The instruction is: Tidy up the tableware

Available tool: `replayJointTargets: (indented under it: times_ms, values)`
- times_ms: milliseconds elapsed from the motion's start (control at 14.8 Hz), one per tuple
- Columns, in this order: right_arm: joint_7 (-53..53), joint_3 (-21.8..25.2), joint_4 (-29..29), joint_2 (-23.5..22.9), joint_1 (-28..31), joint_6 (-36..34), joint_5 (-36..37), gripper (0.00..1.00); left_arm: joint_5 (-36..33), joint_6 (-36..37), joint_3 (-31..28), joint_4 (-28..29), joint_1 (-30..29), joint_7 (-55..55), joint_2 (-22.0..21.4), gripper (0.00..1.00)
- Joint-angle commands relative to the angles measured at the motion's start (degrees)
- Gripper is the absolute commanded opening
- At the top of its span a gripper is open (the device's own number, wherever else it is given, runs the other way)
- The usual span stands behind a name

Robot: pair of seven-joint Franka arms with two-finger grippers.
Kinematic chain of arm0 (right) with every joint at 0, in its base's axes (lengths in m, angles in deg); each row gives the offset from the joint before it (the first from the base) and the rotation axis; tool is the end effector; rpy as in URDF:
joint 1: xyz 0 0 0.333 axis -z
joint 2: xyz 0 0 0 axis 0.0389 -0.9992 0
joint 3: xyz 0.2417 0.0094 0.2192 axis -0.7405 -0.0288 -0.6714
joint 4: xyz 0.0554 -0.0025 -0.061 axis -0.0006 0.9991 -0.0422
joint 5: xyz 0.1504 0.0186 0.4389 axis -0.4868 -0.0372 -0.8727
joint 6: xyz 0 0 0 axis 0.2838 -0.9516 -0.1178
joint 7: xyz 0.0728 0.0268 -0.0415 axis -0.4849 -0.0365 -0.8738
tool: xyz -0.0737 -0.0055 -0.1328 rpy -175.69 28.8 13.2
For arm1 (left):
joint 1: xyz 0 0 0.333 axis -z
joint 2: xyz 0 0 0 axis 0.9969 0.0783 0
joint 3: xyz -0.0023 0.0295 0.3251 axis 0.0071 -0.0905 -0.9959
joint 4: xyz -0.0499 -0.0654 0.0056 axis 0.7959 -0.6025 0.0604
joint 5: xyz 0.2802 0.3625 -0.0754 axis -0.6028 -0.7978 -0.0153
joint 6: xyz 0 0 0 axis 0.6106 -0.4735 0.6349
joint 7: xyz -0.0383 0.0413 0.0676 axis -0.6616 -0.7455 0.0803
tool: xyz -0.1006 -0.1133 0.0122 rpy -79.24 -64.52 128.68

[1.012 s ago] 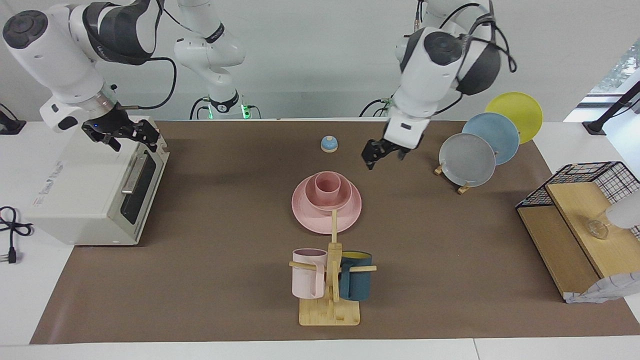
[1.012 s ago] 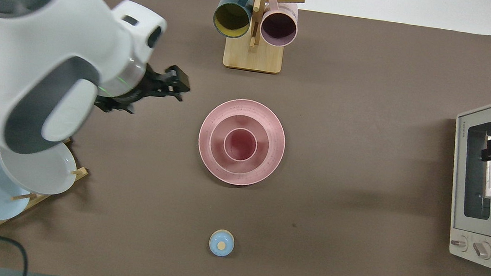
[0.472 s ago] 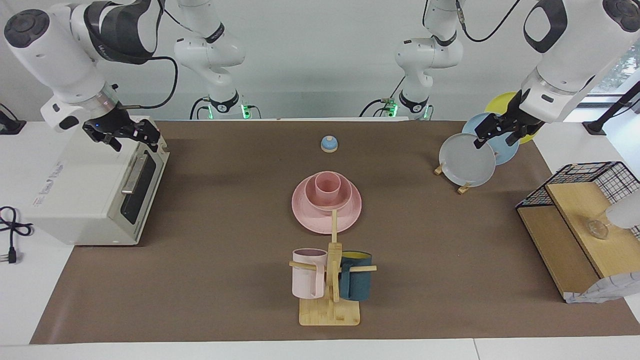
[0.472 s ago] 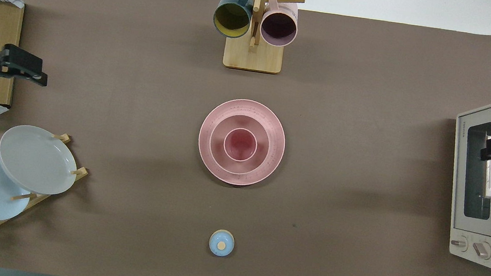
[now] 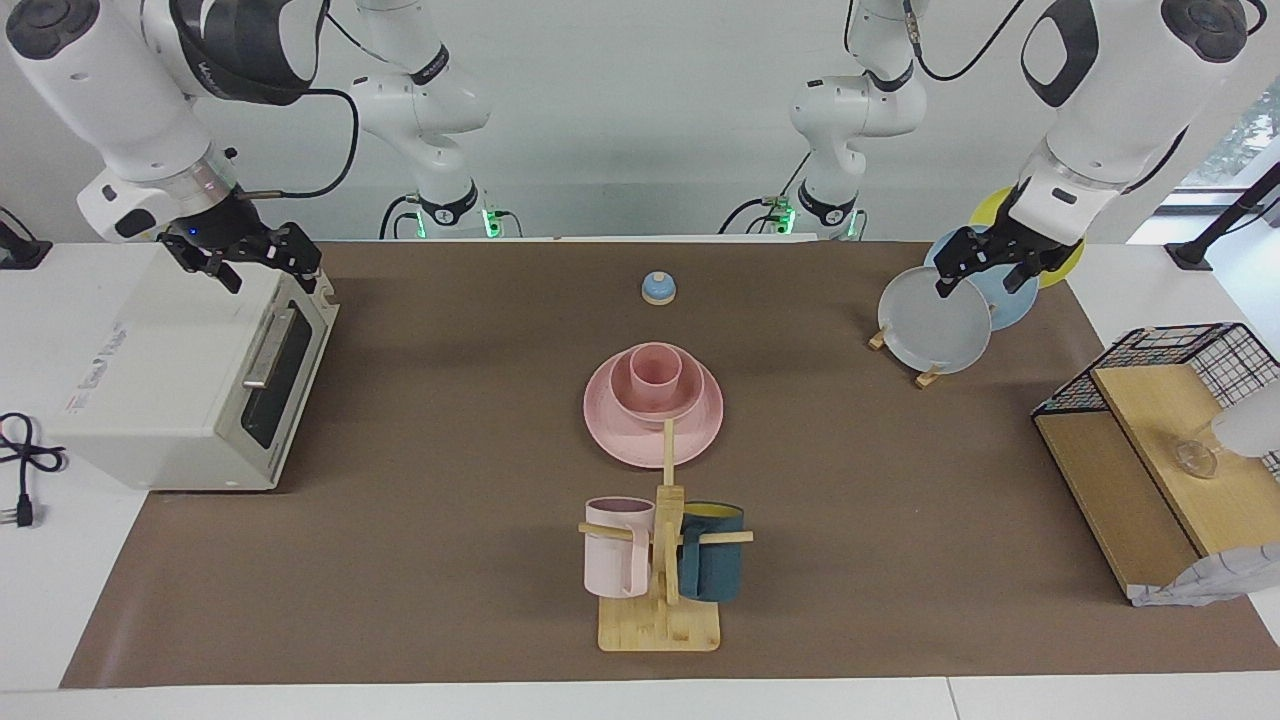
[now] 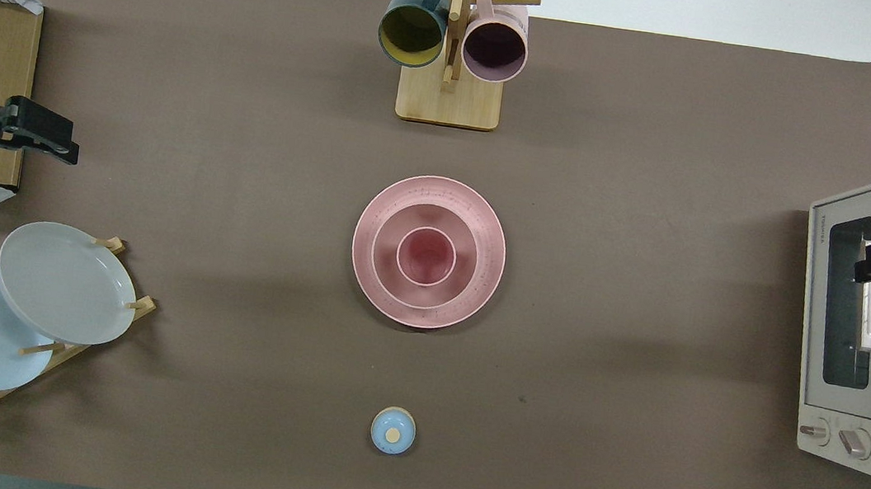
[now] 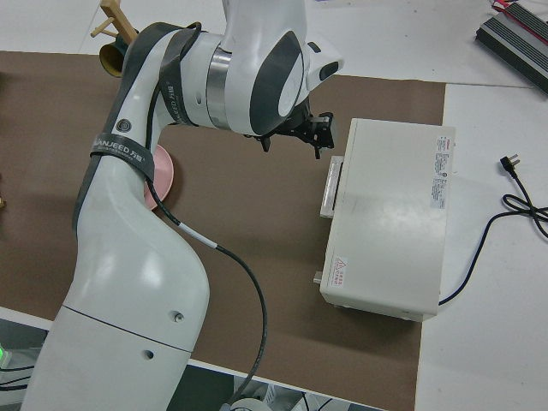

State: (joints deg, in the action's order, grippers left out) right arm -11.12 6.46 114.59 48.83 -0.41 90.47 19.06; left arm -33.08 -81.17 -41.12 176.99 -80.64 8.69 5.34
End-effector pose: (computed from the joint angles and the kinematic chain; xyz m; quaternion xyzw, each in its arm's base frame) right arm 0.6105 -0.0769 0.5453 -0.9991 0.0190 0.0377 0.0042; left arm 0.6173 -0.0670 0.5696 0.9992 0.0027 -0.0339 0.0218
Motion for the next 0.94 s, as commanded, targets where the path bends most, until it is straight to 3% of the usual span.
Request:
replayJointTargets:
  times_ms: [0,202,405,877]
  values:
    - [-1.17,-1.11,0.04,0.84,0.53,-0.95,-0.06,1.00,-2.60,5.29,-1.23,-0.35,2.16,-0.72,-3.11,1.00]
    - [-1.17,-1.11,0.13,0.92,0.44,-0.77,-0.06,1.00,-2.61,6.98,-0.53,2.80,1.46,-0.81,-5.67,1.00]
    - [-1.08,-1.81,0.30,0.93,0.53,-0.34,0.12,1.00,-1.99,3.55,0.17,2.38,0.85,-0.98,-5.06,1.00]
    - [-1.25,-1.90,-2.95,0.22,0.53,-1.38,0.91,1.00,-1.99,3.72,0.44,2.11,0.67,-0.72,-5.05,1.00]
